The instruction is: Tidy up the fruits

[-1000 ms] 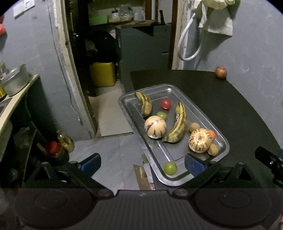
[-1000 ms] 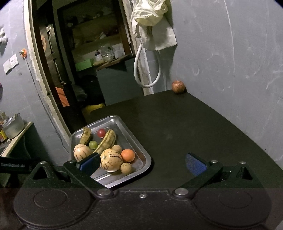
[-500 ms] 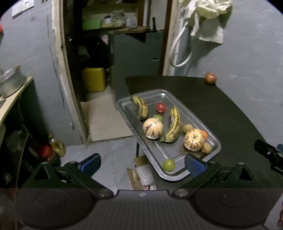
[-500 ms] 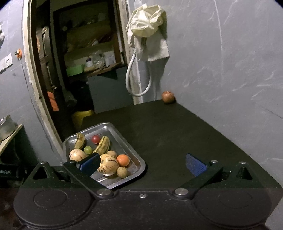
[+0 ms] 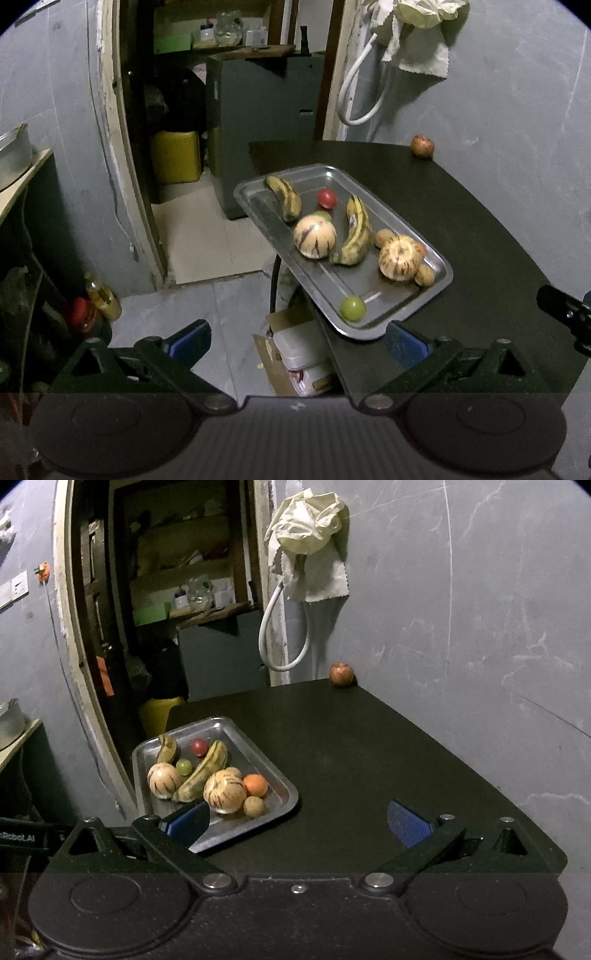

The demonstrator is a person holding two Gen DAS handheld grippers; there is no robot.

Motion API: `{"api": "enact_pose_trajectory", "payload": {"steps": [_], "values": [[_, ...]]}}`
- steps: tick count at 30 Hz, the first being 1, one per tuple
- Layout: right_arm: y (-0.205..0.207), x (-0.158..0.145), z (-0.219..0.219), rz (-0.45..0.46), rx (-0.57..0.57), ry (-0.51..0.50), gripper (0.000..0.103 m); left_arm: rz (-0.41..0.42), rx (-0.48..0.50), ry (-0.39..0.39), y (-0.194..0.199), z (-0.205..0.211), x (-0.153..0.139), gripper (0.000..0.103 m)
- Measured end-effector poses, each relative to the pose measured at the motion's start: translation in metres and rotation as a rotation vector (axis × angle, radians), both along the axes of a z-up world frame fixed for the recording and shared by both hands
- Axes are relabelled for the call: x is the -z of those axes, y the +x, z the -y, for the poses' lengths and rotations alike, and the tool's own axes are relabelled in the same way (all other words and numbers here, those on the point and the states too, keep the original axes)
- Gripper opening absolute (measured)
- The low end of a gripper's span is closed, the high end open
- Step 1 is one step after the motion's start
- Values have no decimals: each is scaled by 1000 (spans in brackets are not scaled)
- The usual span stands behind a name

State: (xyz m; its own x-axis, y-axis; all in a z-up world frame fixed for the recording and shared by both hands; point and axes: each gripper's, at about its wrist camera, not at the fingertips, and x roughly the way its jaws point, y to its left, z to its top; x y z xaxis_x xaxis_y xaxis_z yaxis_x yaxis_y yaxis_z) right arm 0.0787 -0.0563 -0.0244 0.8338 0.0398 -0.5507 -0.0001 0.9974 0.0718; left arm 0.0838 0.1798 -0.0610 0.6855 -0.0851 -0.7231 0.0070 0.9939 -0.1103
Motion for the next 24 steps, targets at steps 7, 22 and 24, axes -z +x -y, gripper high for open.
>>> {"api": "enact_pose_trajectory", "payload": {"steps": [7, 22, 24], "values": [[4, -1, 26, -14, -77, 39, 102, -17, -22, 4, -16, 23, 2, 102], [13, 2, 86, -48, -338, 53, 102, -27, -174, 4, -41, 88, 2, 102], [13, 3, 95, -50, -353, 52, 102, -25, -196, 3, -46, 97, 2, 102]]}}
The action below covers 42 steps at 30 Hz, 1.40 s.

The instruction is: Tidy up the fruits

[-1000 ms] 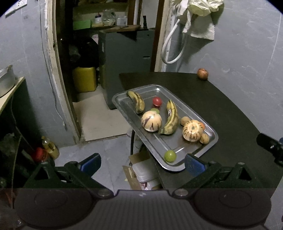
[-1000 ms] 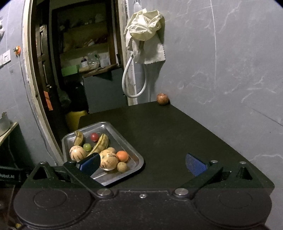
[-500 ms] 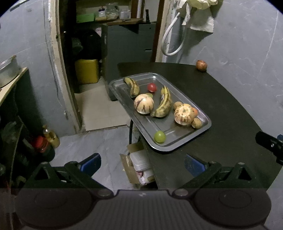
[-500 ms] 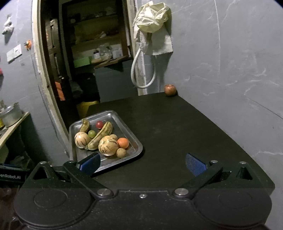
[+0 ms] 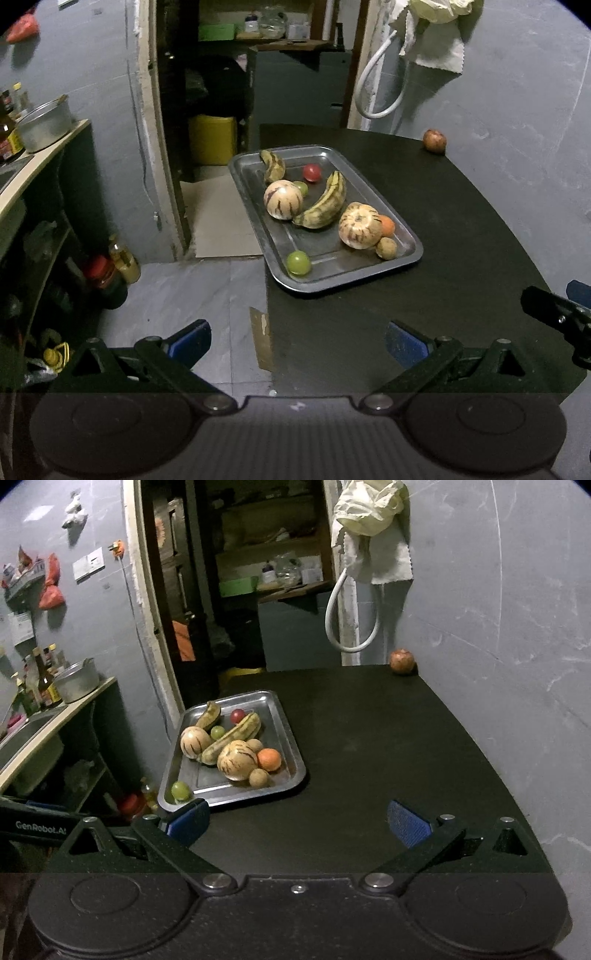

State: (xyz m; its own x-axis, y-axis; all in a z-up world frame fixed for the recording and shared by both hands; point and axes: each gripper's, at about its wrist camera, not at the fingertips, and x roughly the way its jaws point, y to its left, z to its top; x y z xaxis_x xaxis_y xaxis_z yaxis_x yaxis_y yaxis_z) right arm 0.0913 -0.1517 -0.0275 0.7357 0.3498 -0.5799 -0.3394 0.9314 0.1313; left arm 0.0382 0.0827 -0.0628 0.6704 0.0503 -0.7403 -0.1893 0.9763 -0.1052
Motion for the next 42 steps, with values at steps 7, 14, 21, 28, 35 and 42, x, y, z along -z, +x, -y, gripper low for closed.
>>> {"api": "enact_pose_trajectory", "payload": {"steps": [7, 14, 21, 28, 35, 42], "values": [[-5, 9, 22, -19, -59, 1, 102, 8, -64, 9, -22, 26, 3, 102], [-7, 18, 24, -69, -98, -10, 102, -4, -117, 16, -41, 32, 3, 102], [-13, 23, 21, -97, -130, -8, 102, -28, -141, 19, -52, 32, 7, 102], [-13, 25, 21, -104, -141, -14, 102, -37, -157, 13, -59, 34, 10, 102], [-13, 25, 21, -104, -139, -14, 102, -43, -168, 10, -57, 35, 11, 102], [-12, 25, 21, -106, -139, -13, 102, -43, -166, 11, -57, 35, 11, 102]]}}
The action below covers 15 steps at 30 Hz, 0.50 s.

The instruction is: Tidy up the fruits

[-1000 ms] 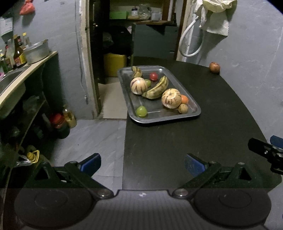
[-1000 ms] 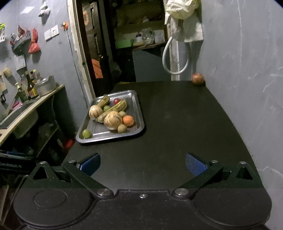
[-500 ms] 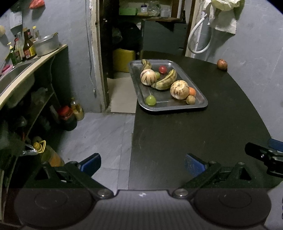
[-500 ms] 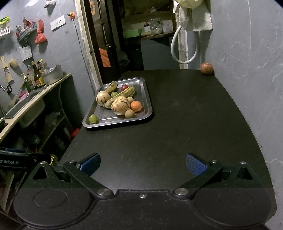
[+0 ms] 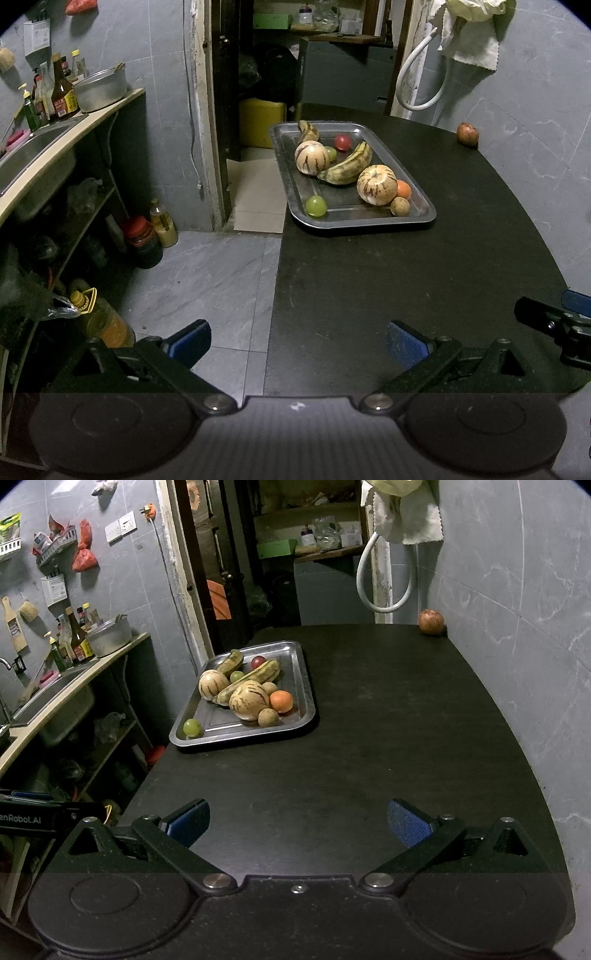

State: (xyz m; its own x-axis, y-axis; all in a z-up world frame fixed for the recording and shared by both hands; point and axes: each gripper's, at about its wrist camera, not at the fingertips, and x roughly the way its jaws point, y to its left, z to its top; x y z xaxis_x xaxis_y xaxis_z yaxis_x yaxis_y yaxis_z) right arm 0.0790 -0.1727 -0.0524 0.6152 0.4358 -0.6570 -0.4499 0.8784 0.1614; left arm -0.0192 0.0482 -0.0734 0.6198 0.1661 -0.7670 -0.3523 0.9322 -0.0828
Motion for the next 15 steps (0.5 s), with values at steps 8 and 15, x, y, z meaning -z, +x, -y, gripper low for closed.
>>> {"api": "enact_pose_trajectory", "payload": {"steps": [8, 15], "values": [[0, 1, 2, -3, -4, 0, 102, -2, -3, 0, 1, 1, 0, 102], [2, 1, 1, -5, -12, -4, 102, -3, -8, -3, -1, 2, 1, 102]]}}
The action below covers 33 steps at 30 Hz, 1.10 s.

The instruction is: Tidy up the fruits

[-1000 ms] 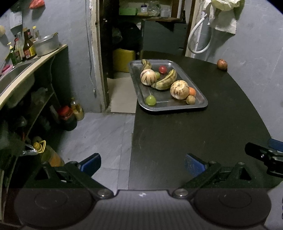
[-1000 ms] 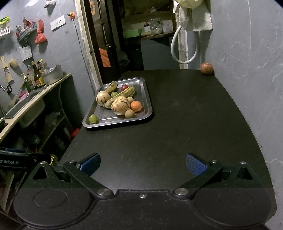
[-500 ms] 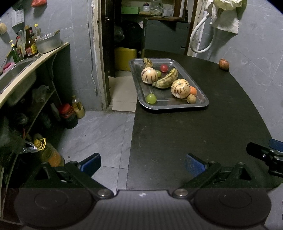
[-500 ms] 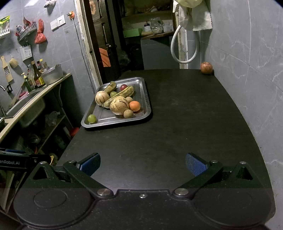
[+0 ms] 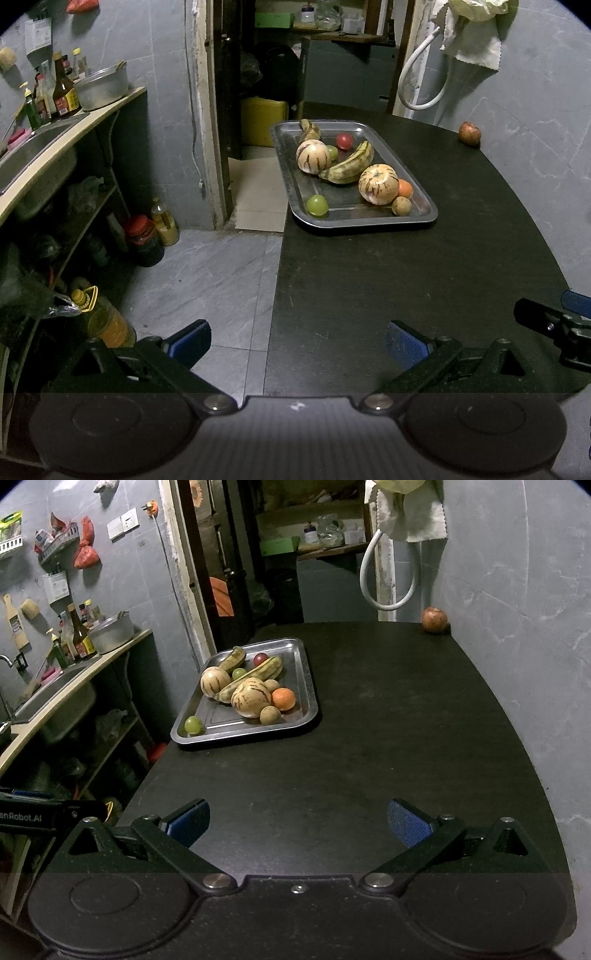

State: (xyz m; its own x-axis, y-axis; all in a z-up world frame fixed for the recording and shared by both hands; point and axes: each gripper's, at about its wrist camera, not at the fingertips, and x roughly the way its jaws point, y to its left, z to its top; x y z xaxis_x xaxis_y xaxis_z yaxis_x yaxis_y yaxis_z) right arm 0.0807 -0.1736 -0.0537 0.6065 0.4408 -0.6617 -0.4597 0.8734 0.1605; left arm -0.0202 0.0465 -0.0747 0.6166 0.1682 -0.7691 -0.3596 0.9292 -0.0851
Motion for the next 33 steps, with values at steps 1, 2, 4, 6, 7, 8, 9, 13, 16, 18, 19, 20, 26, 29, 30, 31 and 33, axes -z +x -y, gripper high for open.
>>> {"api": "enact_pose_trajectory", "payload": {"steps": [1, 2, 4, 6, 7, 8, 9, 13, 16, 18, 19, 20, 26, 29, 30, 31, 33], "values": [[0, 0, 0, 0, 0, 0, 102, 0, 0, -1, 0, 0, 0, 102], [0, 0, 0, 0, 0, 0, 102, -1, -1, -1, -1, 1, 0, 102], [0, 0, 0, -1, 0, 0, 102, 0, -1, 0, 0, 0, 0, 102], [0, 0, 0, -1, 0, -1, 102, -1, 0, 0, 0, 0, 0, 102], [0, -1, 1, -1, 0, -1, 102, -1, 0, 0, 0, 0, 0, 102], [0, 0, 0, -1, 0, 0, 102, -1, 0, 0, 0, 0, 0, 102], [0, 0, 1, -2, 0, 0, 102, -1, -1, 0, 0, 0, 0, 102], [0, -1, 1, -1, -1, 0, 102, -1, 0, 0, 1, 0, 0, 102], [0, -1, 1, -2, 0, 0, 102, -1, -1, 0, 1, 0, 0, 102], [0, -1, 1, -2, 0, 0, 102, -1, -1, 0, 1, 1, 0, 102], [0, -1, 1, -2, 0, 0, 102, -1, 0, 0, 1, 0, 0, 102], [0, -1, 1, -3, 0, 0, 102, -1, 0, 1, 1, 0, 0, 102], [0, -1, 1, -4, 1, 0, 102, -3, 1, 0, 1, 1, 0, 102], [1, -1, 1, -6, 2, -1, 102, -4, 1, 1, 1, 1, 0, 102], [1, 0, 1, -7, 2, 0, 102, -5, 2, 1, 1, 2, 0, 102], [1, 0, 1, -8, 3, 0, 102, -6, 3, 1, 1, 3, 0, 102], [1, 0, 1, -10, 1, 0, 102, -7, 4, 1, 1, 3, 0, 102]]}}
